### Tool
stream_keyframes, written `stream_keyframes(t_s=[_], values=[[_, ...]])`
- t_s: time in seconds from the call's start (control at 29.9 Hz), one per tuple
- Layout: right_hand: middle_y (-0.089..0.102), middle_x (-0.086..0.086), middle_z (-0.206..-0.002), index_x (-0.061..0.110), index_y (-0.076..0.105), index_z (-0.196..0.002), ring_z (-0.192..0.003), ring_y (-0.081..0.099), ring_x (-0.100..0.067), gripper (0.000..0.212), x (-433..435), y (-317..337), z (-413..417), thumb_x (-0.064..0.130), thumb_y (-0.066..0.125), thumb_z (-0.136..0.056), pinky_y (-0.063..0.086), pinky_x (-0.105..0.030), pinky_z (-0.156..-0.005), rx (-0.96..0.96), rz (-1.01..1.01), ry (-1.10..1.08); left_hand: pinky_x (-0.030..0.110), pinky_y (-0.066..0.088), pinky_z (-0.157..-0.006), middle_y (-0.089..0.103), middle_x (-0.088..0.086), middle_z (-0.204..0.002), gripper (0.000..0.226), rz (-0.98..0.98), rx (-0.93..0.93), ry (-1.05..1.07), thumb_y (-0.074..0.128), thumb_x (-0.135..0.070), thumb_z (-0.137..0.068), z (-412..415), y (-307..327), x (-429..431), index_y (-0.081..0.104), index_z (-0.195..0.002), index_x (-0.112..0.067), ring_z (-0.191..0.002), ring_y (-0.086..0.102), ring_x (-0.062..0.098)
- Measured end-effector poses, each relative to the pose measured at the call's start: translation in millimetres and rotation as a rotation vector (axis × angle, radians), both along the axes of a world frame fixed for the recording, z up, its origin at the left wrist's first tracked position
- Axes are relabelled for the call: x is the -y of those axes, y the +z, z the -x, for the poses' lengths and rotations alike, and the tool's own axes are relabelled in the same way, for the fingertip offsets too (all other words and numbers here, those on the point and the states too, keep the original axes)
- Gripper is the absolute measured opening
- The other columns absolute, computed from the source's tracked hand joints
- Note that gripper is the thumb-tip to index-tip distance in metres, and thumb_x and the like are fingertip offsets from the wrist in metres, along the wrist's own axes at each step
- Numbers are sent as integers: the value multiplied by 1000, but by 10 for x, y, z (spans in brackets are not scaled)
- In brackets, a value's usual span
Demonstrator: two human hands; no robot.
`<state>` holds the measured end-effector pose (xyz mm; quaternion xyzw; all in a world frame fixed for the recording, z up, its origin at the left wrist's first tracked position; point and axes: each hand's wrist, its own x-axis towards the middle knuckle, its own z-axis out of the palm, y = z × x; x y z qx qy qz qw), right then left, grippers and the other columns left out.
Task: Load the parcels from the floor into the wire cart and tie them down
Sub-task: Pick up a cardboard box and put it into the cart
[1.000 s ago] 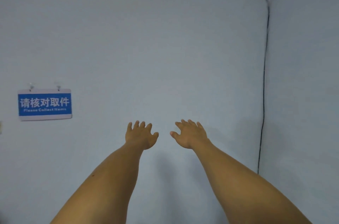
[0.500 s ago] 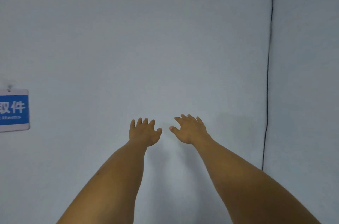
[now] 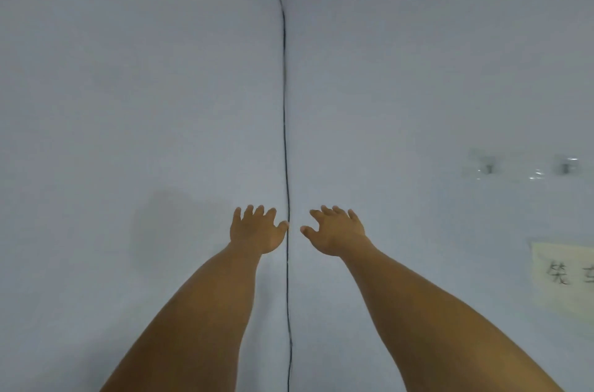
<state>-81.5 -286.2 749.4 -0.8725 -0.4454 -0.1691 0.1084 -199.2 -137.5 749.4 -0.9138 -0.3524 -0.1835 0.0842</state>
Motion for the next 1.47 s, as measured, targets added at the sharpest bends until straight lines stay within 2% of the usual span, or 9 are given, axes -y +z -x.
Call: stream_keyframes(t_s=[0.2,0.47,0.63,0.83,0.93,1.07,1.34,1.4,1.47], values=[[14,2,-172,30,20,-163,-159,8,-23,70,270,-62,-614,66,23,-104,3,-50,-128,-33,-68,-259,52,-1,-128,15,2,-173,71,-21,-31,-260,13,-65,-104,-1145,-7,67,17,-165,-28,-160,8,28],[17,2,-171,29,22,-163,-159,10,-23,70,746,-453,-1263,66,23,-103,4,-49,-128,-85,-55,-519,52,-1,-128,14,3,-173,71,3,-97,-530,12,-65,-105,-2164,-438,513,19,-165,-28,-160,8,28],[18,1,-171,29,23,-163,-158,12,-24,71,1004,-797,-1780,67,23,-103,5,-50,-128,-103,-30,-584,51,-1,-128,13,2,-173,70,50,-135,-578,13,-65,-105,-2752,-810,685,18,-165,-28,-160,7,28],[20,0,-171,28,25,-162,-158,13,-25,70,1115,-1403,-2434,66,23,-103,7,-50,-128,-166,18,-564,52,1,-129,16,3,-173,70,153,-198,-572,15,-65,-105,-3421,-1495,776,20,-165,-28,-159,10,29],[20,1,-171,28,24,-162,-158,14,-24,70,1111,-2062,-2697,66,24,-103,8,-49,-128,-286,58,-560,52,3,-128,18,3,-172,70,218,-277,-592,16,-64,-105,-3671,-2159,797,21,-164,-27,-159,13,29],[22,0,-170,26,25,-162,-157,17,-24,70,1106,-3253,-2953,65,25,-104,11,-48,-128,-490,132,-594,51,7,-128,23,3,-171,71,367,-415,-568,17,-65,-104,-3922,-3415,778,24,-163,-25,-157,18,28],[41,-5,-160,25,35,-156,-141,45,-33,68,904,-6195,-3116,64,33,-102,40,-51,-113,-984,80,-676,48,38,-116,39,7,-162,66,792,-601,-418,27,-63,-103,-3850,-6582,649,37,-157,-26,-144,43,33],[49,-10,-152,21,41,-150,-133,51,-36,61,865,-7001,-3100,59,36,-103,43,-53,-110,-1124,57,-709,46,45,-107,51,4,-152,75,912,-666,-348,20,-73,-90,-3823,-7575,512,47,-148,-33,-132,54,30],[59,-14,-139,17,46,-144,-125,58,-37,59,831,-7822,-3060,58,35,-103,45,-53,-108,-1253,35,-779,44,52,-97,66,1,-129,75,1122,-602,-172,24,-78,-85,-3690,-8424,443,58,-135,-33,-110,65,25]])
